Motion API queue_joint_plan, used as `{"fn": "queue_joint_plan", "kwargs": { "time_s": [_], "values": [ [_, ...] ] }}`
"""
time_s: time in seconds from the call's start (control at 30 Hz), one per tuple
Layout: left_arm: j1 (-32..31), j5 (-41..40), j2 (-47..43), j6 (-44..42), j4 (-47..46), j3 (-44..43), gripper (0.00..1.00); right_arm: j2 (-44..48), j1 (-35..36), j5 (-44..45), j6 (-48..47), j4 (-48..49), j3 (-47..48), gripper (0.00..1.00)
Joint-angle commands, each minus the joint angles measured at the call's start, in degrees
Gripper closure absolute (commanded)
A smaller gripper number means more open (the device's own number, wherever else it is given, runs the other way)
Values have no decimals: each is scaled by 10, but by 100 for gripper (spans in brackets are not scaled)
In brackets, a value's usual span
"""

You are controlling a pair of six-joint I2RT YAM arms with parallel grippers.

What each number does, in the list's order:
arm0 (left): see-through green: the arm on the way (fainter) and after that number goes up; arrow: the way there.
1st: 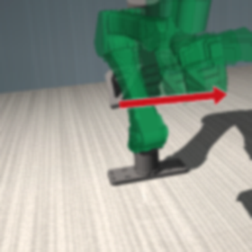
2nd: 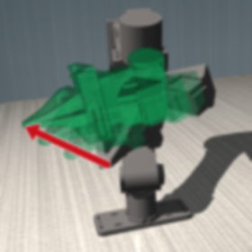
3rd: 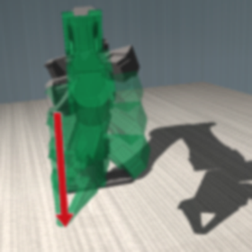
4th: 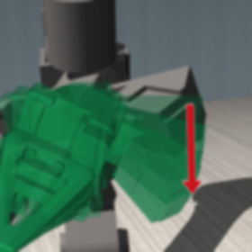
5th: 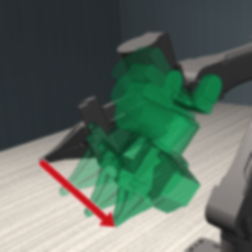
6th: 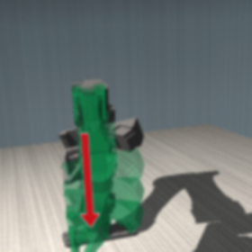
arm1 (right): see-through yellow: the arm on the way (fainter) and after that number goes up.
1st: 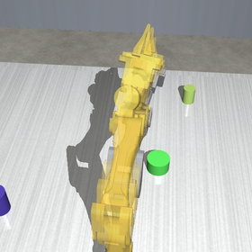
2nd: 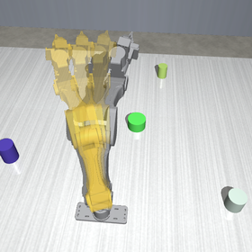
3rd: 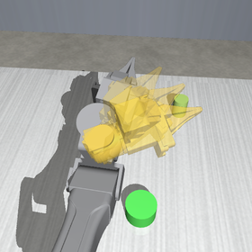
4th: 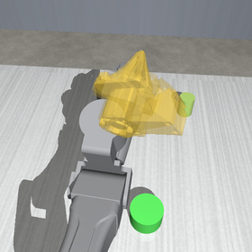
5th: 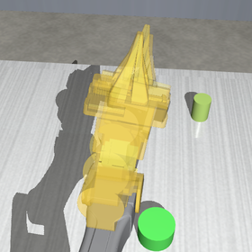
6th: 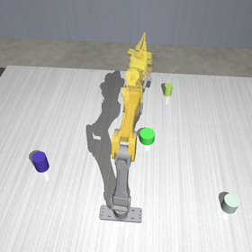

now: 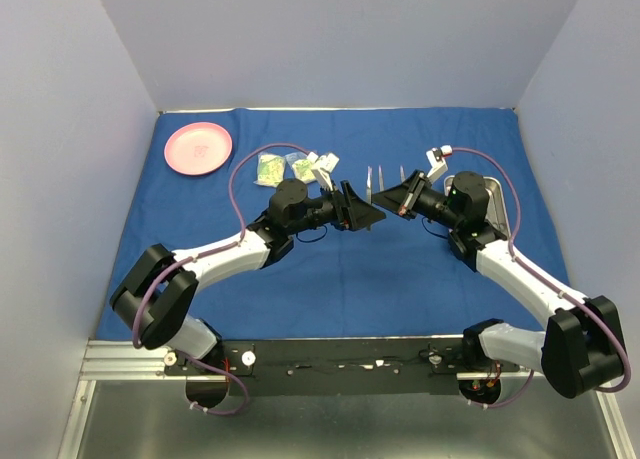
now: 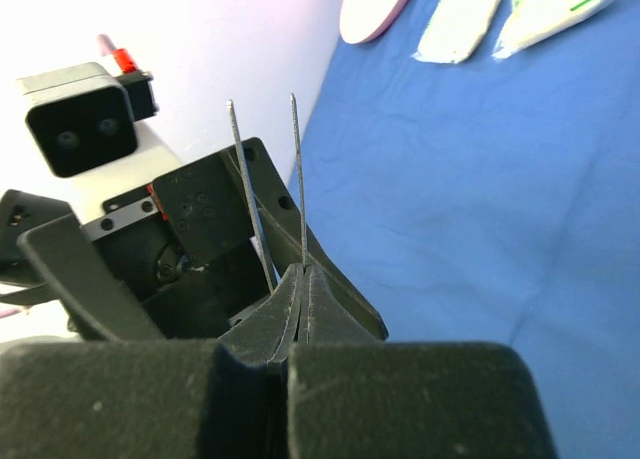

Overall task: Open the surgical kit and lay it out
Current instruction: Place the medical item in the surgical kit.

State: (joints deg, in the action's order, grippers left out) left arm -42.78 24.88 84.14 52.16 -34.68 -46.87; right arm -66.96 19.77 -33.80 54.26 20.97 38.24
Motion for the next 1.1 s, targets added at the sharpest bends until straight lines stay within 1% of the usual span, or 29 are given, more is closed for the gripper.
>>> {"fn": "queue_joint_plan", "kwargs": {
  "time_s": [0.0, 0.1, 0.13, 0.23, 0.27, 0.3, 0.33, 0.37, 0.47, 0.57, 0.6, 0.67, 0.7, 0.73, 0.77, 0.8, 0.87, 0.9, 0.97, 1.0, 1.03, 1.07],
  "values": [
    [-3, 29, 18, 49, -80, 19, 36, 1, -6, -29, 40, 69, -17, 99],
    [-4, 32, 24, 65, -104, 26, 39, 2, -13, -29, 48, 82, -26, 99],
    [-4, 33, 24, 73, -115, 28, 43, 1, -15, -29, 50, 84, -27, 99],
    [-3, 31, 22, 81, -125, 38, 46, 0, -21, -31, 55, 94, -33, 99],
    [-3, 31, 19, 81, -125, 41, 52, -1, -22, -33, 54, 94, -33, 99],
    [-3, 30, 18, 81, -125, 42, 53, -3, -22, -32, 54, 95, -33, 99],
    [-3, 28, 16, 81, -124, 42, 58, -4, -23, -32, 54, 96, -33, 99],
    [-3, 28, 15, 80, -123, 42, 64, -5, -24, -33, 55, 100, -34, 99],
    [-3, 26, 11, 78, -117, 42, 68, -9, -25, -36, 56, 107, -37, 99],
    [-3, 25, 9, 76, -112, 41, 85, -11, -25, -41, 51, 110, -37, 99],
    [-4, 24, 9, 75, -112, 41, 87, -11, -25, -41, 45, 108, -37, 99],
    [-3, 23, 7, 73, -109, 40, 95, -9, -25, -43, 36, 103, -38, 99],
    [-2, 21, 5, 69, -108, 40, 97, -8, -25, -40, 23, 96, -39, 96],
    [-2, 19, 1, 67, -102, 41, 100, -5, -25, -36, 15, 89, -40, 92],
    [0, 17, -2, 64, -97, 41, 100, -1, -26, -33, 9, 78, -41, 88],
    [2, 15, -5, 61, -92, 43, 100, 1, -25, -30, -9, 69, -41, 80],
    [11, 3, -15, 58, -79, 49, 100, 9, -27, -25, -29, 38, -40, 71],
    [16, 0, -20, 58, -75, 58, 100, 13, -28, -17, -49, 27, -39, 63],
    [35, -11, -37, 55, -53, 68, 100, 20, -29, -5, -71, -15, -37, 56],
    [43, -18, -44, 48, -40, 74, 100, 26, -30, 8, -96, -30, -34, 49],
    [50, -26, -62, 41, 6, 77, 100, 29, -30, 15, -109, -46, -30, 46],
    [63, -46, -70, 16, 34, 76, 100, 31, -30, 25, -123, -85, -26, 45]
  ]
}}
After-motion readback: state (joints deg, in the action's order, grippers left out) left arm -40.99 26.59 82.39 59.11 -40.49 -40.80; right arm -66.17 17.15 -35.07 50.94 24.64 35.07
